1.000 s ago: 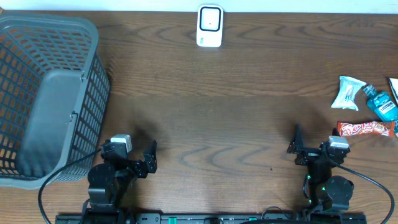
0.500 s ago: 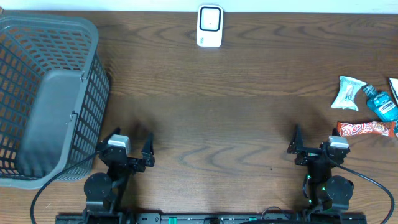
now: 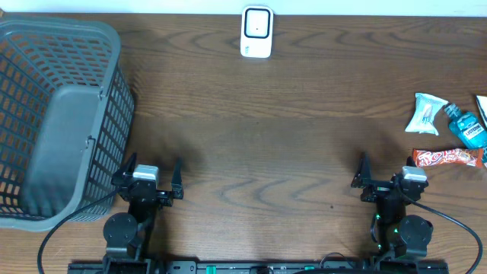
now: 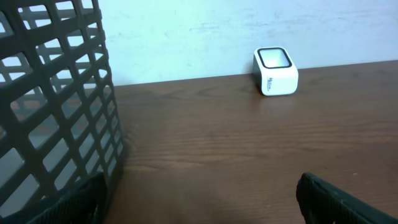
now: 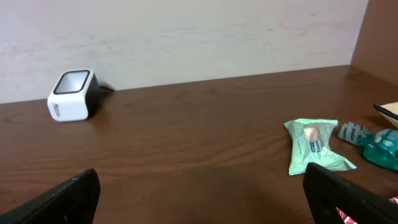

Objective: Scan the item barcode

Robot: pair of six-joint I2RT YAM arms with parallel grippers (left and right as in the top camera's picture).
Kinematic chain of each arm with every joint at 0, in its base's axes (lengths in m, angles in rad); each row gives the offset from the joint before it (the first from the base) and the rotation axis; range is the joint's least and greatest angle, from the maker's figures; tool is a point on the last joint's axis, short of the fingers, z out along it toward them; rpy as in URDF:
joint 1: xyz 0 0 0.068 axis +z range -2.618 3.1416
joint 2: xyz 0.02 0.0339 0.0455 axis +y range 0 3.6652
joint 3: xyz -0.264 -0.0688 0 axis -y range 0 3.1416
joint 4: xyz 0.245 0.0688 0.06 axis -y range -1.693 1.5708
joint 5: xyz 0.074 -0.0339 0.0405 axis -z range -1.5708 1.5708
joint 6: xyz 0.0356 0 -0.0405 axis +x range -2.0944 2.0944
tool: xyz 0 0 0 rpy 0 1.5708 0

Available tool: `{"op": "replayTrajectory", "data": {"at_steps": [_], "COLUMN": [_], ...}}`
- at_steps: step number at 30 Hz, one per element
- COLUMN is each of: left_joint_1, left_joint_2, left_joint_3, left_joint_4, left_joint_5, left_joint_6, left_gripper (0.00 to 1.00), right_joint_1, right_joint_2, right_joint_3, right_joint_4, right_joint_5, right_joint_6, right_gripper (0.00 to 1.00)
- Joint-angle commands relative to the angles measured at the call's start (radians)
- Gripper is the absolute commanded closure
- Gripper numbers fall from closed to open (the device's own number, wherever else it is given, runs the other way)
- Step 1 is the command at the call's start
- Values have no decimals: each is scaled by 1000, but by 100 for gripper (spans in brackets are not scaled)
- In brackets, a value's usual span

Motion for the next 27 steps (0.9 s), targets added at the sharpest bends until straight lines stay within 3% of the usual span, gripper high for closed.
{"op": "replayTrajectory", "data": {"at_steps": [1, 9, 27], "left_joint_1": [-3, -3, 37], "left_joint_2": [-8, -8, -9], "left_joint_3": [-31, -31, -31], "left_joint_4": [-14, -15, -12], "left_joint_5": [-8, -29, -35], "left_joint_6": [14, -70, -71], "left_gripper": [4, 4, 4], "right_joint_1": [-4, -4, -4], "right_joint_2": [-6, -6, -6], "right_joint_3": [-5, -5, -5], "right_joint_4": [-1, -1, -1], "right_joint_5": [-5, -5, -5], "right_joint_6": [-16, -16, -16], "right_gripper": [1, 1, 1]}}
